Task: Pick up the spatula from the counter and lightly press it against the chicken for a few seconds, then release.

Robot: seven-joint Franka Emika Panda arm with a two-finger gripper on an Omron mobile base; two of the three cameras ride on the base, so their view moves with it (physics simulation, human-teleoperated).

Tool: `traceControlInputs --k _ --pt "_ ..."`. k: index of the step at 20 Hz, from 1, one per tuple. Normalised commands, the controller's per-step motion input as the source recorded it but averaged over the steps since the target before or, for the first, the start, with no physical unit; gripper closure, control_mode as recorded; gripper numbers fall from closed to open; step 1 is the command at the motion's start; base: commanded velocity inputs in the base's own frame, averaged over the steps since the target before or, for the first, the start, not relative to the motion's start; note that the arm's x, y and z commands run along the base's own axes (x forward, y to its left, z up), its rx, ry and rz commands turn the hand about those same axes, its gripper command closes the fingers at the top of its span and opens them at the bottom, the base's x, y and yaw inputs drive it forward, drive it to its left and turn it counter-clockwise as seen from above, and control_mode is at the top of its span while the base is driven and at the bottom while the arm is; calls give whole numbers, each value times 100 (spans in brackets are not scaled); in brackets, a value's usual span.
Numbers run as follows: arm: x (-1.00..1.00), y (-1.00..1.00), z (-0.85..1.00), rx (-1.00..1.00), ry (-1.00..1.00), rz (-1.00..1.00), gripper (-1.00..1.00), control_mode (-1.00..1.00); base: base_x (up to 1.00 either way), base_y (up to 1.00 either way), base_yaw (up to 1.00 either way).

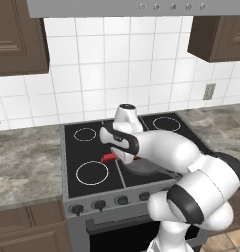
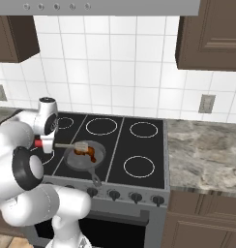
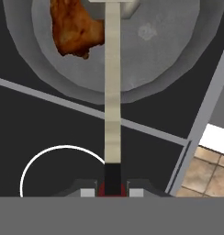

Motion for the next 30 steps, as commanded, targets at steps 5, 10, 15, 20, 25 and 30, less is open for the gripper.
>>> traceControlInputs --k 5,10,15,20,25,30 --pt "9 0 -16 0 2 0 100 -100 0 0 0" --pt "7 0 -15 0 2 0 100 -100 0 0 0" --pt "14 0 -13 0 2 0 100 -100 0 0 0" --pt "18 0 -7 0 2 0 100 -100 0 0 0" --pt "21 0 -13 0 4 0 100 -100 0 0 0" --pt "21 0 -16 0 5 0 100 -100 0 0 0"
